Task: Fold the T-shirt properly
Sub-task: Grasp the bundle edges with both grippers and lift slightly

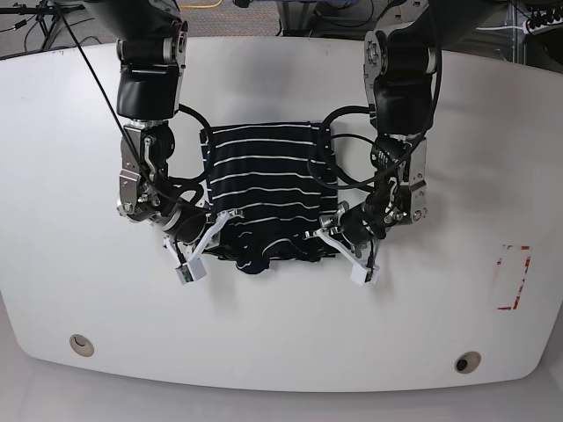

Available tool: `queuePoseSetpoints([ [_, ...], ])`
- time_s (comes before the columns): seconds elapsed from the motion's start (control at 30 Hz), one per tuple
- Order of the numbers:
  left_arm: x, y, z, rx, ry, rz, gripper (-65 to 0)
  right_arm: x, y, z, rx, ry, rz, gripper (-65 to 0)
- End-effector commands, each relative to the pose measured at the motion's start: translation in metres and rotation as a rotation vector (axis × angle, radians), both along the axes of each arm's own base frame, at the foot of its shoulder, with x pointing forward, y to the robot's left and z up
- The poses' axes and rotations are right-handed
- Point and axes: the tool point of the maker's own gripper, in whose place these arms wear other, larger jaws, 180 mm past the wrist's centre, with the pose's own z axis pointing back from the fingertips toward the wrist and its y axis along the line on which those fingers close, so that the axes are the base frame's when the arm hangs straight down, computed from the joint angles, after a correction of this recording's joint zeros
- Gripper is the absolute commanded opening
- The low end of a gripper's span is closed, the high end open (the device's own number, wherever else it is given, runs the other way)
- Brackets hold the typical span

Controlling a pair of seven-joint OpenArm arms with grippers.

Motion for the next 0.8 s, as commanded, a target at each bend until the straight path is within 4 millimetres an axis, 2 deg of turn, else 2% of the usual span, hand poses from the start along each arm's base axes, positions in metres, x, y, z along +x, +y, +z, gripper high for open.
queuePoseSetpoints([
  [0.0, 0.015, 0.001, 0.021, -0.022, -0.061, 0.016, -58.7, 0.013, -0.003, 0.023, 0.018, -0.069, -0.007, -65.0],
  [0.1, 0.01, 0.007, 0.02, -0.021, -0.064, 0.038, -59.2, 0.014, -0.004, 0.024, 0.017, -0.072, -0.009, -65.0],
  [0.23, 0.014, 0.035, 0.034, -0.02, -0.094, 0.144, -59.2, 0.015, -0.005, 0.025, 0.014, -0.075, -0.01, -65.0],
  [0.5, 0.012, 0.039, 0.042, -0.004, -0.099, 0.134, -59.2, 0.015, -0.005, 0.026, 0.017, -0.075, -0.01, -65.0],
  [0.67, 0.017, 0.055, 0.06, 0.028, -0.156, 0.15, -59.2, 0.015, -0.003, 0.025, 0.019, -0.074, -0.01, -65.0],
  [0.77, 0.017, 0.062, 0.064, 0.048, -0.162, 0.147, -59.2, 0.015, -0.002, 0.026, 0.021, -0.075, -0.009, -65.0],
])
